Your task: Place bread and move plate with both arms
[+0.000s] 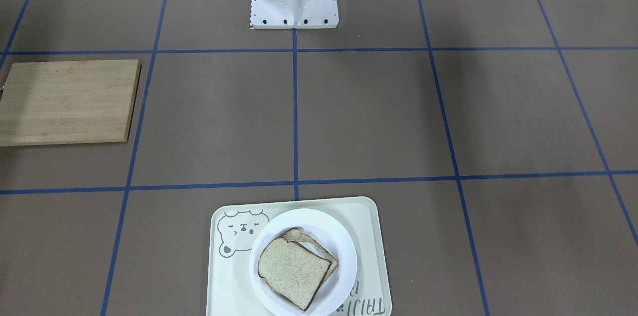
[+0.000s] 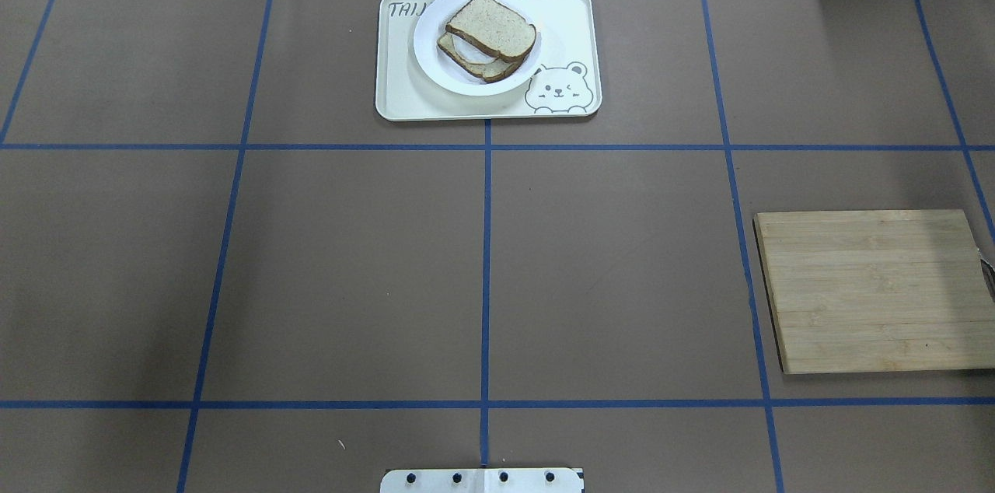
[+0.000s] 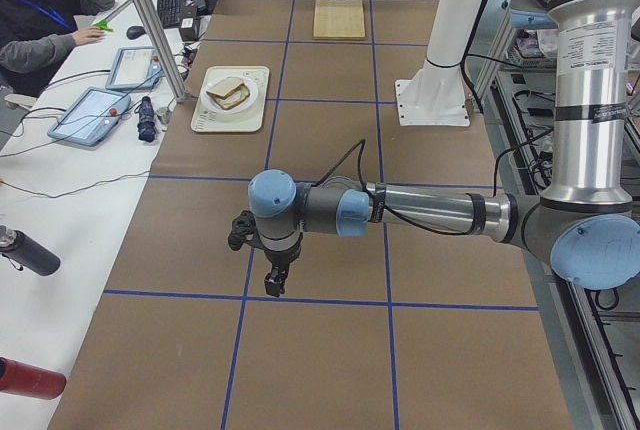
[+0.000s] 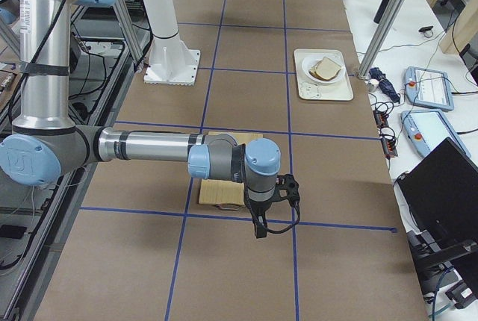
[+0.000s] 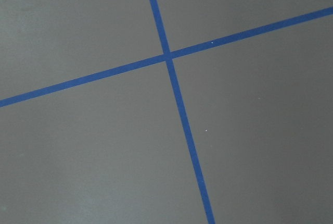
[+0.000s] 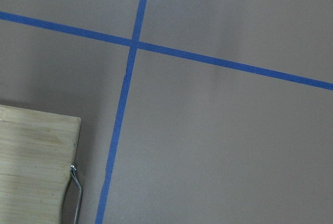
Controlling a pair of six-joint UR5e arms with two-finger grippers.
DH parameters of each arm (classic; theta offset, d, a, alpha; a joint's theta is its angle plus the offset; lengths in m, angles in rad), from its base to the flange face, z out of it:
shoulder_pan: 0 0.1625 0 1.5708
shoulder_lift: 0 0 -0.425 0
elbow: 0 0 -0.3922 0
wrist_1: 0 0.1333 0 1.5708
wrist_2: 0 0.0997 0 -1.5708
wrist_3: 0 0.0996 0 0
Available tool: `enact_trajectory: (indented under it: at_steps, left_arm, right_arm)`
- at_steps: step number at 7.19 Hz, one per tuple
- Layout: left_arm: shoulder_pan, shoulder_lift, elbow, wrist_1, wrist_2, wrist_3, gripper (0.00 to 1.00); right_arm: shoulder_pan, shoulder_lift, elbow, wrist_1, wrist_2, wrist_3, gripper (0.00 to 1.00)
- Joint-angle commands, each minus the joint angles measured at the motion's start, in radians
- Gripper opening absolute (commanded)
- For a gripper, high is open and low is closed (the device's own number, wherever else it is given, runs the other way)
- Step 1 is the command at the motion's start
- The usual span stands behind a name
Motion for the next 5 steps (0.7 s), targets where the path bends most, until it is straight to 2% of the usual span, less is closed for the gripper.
enact_trajectory:
  at_steps: [1,5]
  left_arm:
    - [0.0,0.004,-0.008,-0.003,-0.003,0.002,0.98]
    - [-0.003,0.016,-0.013,-0.002,-0.003,-0.001,0.98]
  right_arm:
    - [0.0,-0.004,0.0,0.0,-0.003,-0.001,1.0]
    - [0.0,-0.016,-0.002,-0.001,0.002,-0.012,1.0]
